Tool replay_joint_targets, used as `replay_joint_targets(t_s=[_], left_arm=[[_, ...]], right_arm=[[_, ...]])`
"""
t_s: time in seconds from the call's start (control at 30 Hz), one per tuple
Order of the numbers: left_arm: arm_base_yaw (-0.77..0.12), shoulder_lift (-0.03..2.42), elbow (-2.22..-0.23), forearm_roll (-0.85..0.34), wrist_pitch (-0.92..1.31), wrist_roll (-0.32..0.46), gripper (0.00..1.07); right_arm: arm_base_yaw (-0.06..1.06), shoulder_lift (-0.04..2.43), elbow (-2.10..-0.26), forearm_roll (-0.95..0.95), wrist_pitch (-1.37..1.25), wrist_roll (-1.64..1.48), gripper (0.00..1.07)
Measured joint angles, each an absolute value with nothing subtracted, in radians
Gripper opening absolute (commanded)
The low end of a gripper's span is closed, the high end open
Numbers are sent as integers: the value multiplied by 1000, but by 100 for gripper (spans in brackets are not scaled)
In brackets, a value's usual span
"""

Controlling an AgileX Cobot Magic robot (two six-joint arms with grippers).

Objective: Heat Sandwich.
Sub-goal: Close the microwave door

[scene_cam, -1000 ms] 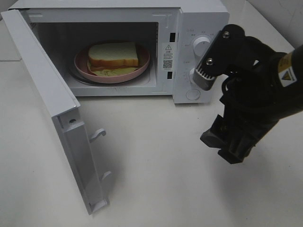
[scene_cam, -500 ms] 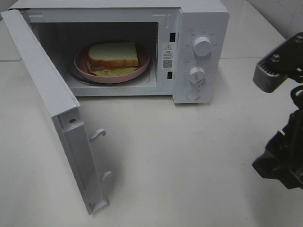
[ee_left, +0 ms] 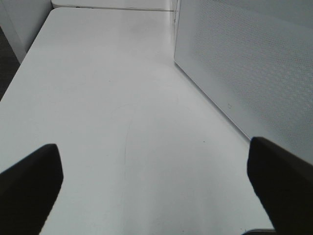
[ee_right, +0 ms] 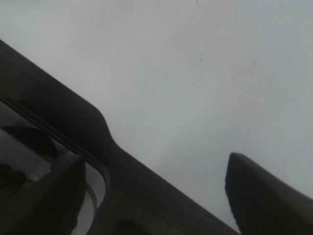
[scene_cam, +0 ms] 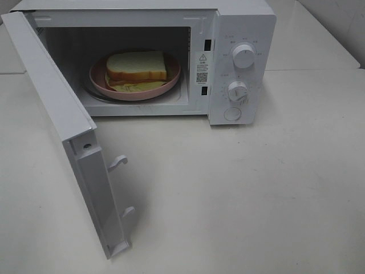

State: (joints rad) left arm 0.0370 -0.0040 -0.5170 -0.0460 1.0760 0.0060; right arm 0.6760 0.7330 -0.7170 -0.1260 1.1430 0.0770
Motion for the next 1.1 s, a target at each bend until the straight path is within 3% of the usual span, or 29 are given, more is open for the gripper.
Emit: replay_joint_targets(t_s=[0.4,0.7,1.1], left_arm=[[37,-4,-517,-46,1076,6,98],[37,-4,-517,-46,1076,6,98],[37,-4,-517,-46,1076,6,98]], right_arm=[[655,420,-717,-126,1192,94,76],[475,296,-713,-129,1196,95,76],[259,168,-549,-129,1156,95,76]])
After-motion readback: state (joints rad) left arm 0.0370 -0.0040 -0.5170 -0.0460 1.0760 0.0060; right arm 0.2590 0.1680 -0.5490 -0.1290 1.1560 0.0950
